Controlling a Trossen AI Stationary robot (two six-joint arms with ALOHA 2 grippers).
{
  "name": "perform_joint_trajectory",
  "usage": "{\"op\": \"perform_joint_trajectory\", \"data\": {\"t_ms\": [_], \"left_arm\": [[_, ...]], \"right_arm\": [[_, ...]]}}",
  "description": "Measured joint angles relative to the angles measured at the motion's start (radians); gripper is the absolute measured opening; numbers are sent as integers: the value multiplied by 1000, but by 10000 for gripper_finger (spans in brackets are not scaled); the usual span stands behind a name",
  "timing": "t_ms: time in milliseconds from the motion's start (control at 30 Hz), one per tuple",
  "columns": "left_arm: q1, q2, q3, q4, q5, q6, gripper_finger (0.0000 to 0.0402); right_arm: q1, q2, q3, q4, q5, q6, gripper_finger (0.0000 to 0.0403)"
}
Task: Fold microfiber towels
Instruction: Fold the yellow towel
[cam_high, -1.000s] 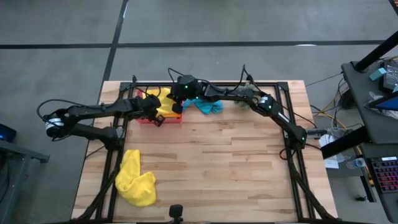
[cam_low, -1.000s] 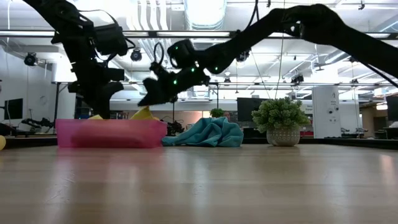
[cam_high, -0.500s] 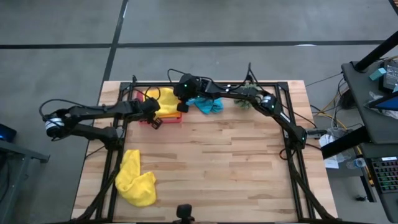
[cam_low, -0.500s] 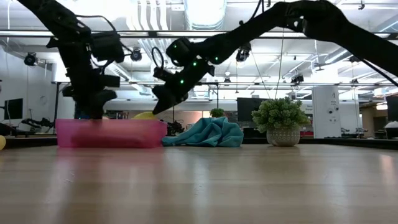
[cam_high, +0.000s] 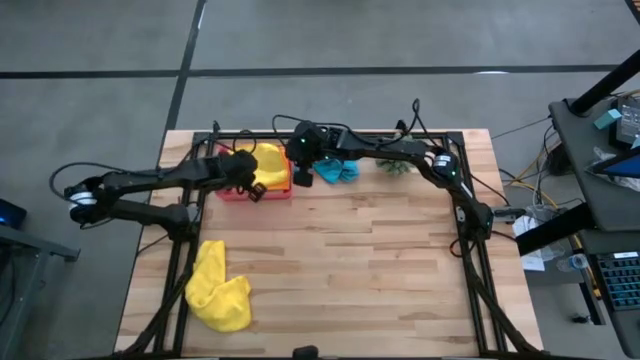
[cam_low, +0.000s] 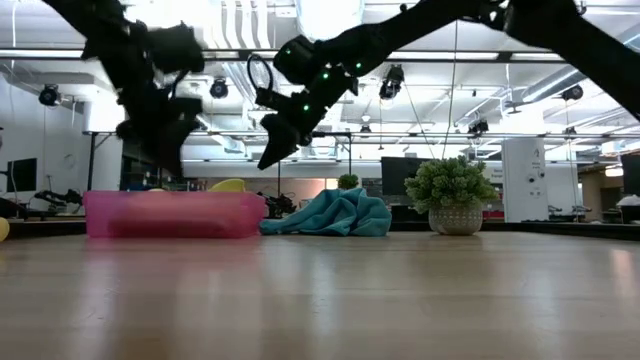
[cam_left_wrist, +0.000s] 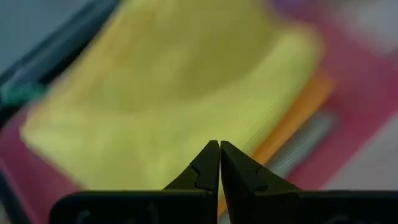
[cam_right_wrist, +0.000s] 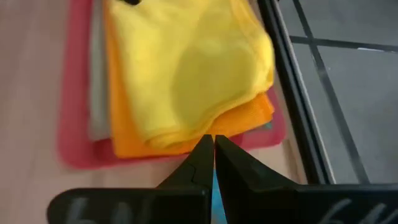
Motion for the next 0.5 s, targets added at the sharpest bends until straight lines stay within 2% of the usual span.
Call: {"op": "perform_joint_trajectory", "data": {"t_ms": [167, 333, 500], "left_arm": [[-166, -32, 56, 96, 3, -63, 0], [-388, -21, 63, 295, -3, -135, 0], [-581, 46, 60, 483, -5, -200, 0]], "right_arm": [[27, -111, -180, 64, 0, 10, 8], [66, -251, -434, 270, 0, 36, 8], [106, -368, -653, 498, 0, 78, 8]]}}
